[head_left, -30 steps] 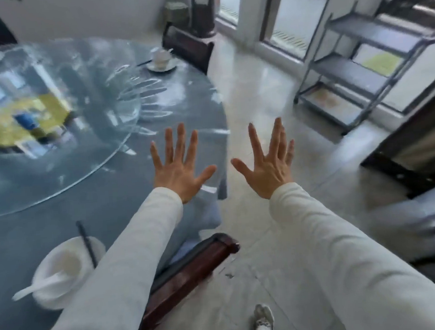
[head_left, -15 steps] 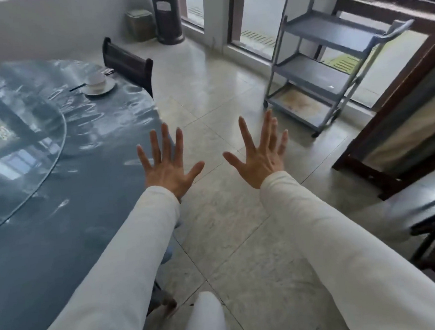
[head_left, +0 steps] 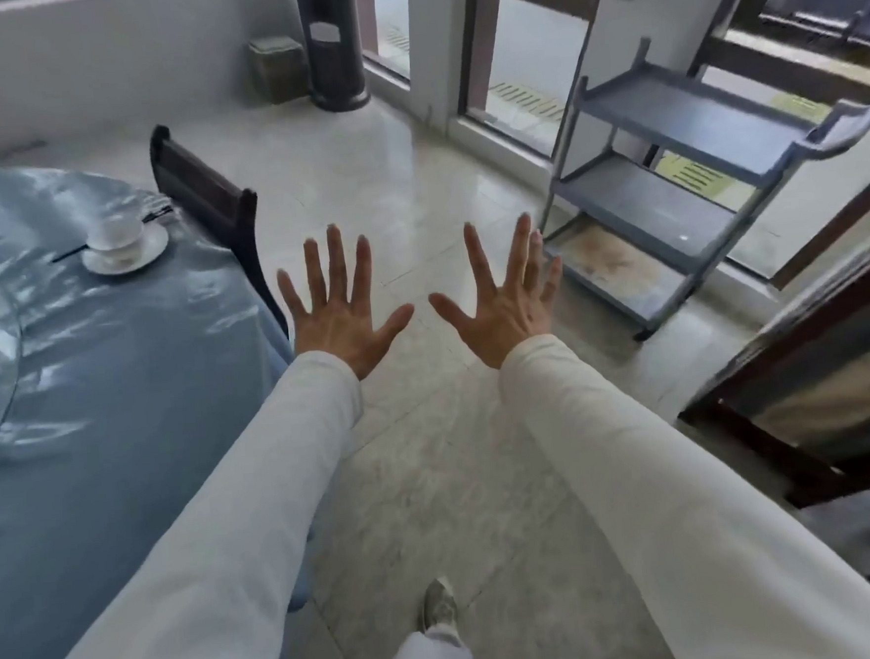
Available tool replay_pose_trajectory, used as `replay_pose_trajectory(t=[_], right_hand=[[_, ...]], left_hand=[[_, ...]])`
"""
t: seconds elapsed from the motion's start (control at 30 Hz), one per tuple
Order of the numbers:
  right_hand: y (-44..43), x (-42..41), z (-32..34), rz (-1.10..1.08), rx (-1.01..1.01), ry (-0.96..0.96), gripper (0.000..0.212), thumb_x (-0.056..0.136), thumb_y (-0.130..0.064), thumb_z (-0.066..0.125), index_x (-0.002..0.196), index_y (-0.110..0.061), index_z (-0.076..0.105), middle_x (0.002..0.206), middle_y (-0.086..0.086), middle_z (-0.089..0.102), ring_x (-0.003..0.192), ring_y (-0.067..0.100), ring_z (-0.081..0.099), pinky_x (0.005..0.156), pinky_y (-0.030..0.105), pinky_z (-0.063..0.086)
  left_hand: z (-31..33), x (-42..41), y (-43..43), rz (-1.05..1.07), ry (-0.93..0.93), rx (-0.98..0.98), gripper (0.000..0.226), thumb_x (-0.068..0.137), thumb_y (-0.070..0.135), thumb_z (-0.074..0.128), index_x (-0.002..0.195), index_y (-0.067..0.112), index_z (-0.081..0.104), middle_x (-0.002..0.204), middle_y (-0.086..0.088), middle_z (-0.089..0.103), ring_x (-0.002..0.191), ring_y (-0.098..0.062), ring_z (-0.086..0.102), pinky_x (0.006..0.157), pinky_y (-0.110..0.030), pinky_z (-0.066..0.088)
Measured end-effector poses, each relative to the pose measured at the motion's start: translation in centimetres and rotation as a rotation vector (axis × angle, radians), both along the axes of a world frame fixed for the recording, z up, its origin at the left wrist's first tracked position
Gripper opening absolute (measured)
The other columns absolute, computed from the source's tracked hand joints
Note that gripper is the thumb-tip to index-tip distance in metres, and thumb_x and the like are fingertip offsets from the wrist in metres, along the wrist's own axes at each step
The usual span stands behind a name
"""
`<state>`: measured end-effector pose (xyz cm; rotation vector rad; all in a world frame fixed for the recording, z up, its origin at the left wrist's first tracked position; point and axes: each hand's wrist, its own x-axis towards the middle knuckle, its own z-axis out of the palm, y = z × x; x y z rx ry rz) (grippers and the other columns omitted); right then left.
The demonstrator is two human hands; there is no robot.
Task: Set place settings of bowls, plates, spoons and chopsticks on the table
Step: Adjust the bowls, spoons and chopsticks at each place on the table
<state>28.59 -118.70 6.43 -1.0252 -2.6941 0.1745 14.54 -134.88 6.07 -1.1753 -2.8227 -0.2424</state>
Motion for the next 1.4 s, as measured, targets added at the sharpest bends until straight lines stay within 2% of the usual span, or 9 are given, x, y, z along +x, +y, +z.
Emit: replay_pose_trajectory(t=[0.17,0.4,0.63,0.9,1.4], right_hand=[[9.0,-6.3,1.4,0.029,-0.014,0.027,0.091,0.085,-0.092,0.017,0.155,-0.049,-0.023,0.166,0.016,-0.033,0.155,0.041,-0.024,0.114,0.058,-0.028],[22.5,-17.1,0.5,0.120,-0.017,0.026,0.091,0.084,-0.092,0.014,0.154,-0.049,-0.026,0.166,0.016,-0.034,0.155,0.039,-0.025,0.120,0.063,-0.018],[33.1,-28.8,0.7,0.287,-0.050,0.022,0.090,0.085,-0.091,0.016,0.154,-0.049,-0.025,0.165,0.016,-0.035,0.155,0.039,-0.024,0.119,0.062,-0.020],[37.5,-43.7,0.8,0.466,-0.059,0.040,0.091,0.086,-0.089,0.018,0.154,-0.048,-0.026,0.167,0.017,-0.029,0.157,0.041,-0.016,0.121,0.063,-0.015],[36.7,-76.7,1.2,0.731,0.034,-0.003,0.092,0.086,-0.089,0.018,0.158,-0.045,-0.017,0.169,0.020,-0.023,0.158,0.044,-0.008,0.121,0.066,-0.009]], left_hand=[[1.4,-6.2,7.4,0.020,-0.001,-0.017,0.096,0.087,0.086,0.006,0.153,0.029,-0.034,0.162,-0.003,-0.040,0.151,-0.031,-0.032,0.119,-0.065,-0.014],[0.7,-16.2,18.4,0.144,-0.012,-0.039,0.096,0.087,0.087,0.007,0.152,0.030,-0.035,0.160,-0.001,-0.044,0.150,-0.031,-0.034,0.119,-0.066,-0.015],[1.0,-24.5,27.7,0.333,-0.057,-0.046,0.096,0.085,0.088,0.003,0.148,0.032,-0.042,0.156,-0.001,-0.050,0.149,-0.029,-0.038,0.120,-0.067,-0.011],[1.4,-34.1,31.7,0.491,-0.094,-0.078,0.099,0.085,0.087,0.009,0.153,0.029,-0.034,0.161,-0.006,-0.042,0.151,-0.033,-0.032,0.121,-0.066,-0.008],[-0.5,-62.7,30.9,0.765,-0.114,0.000,0.100,0.081,0.091,0.007,0.154,0.033,-0.030,0.164,-0.007,-0.036,0.153,-0.033,-0.028,0.120,-0.068,-0.007]])
